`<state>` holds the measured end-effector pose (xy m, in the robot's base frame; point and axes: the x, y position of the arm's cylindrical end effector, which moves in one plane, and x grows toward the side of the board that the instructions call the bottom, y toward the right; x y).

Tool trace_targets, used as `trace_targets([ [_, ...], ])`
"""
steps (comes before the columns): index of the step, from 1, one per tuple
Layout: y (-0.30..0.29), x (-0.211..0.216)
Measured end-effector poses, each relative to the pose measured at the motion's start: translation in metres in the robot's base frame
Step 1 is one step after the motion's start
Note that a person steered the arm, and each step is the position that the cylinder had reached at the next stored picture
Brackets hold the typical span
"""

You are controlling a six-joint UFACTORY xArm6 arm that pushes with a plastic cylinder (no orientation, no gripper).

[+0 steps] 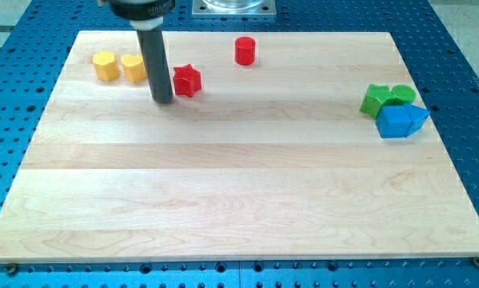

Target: Move the red star to the bottom left of the red circle

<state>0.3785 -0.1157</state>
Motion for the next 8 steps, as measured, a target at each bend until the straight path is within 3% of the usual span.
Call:
trace_targets([
  [2,0.024,-0.005],
  [4,-0.031,-0.018],
  [8,0.049,-0.039],
])
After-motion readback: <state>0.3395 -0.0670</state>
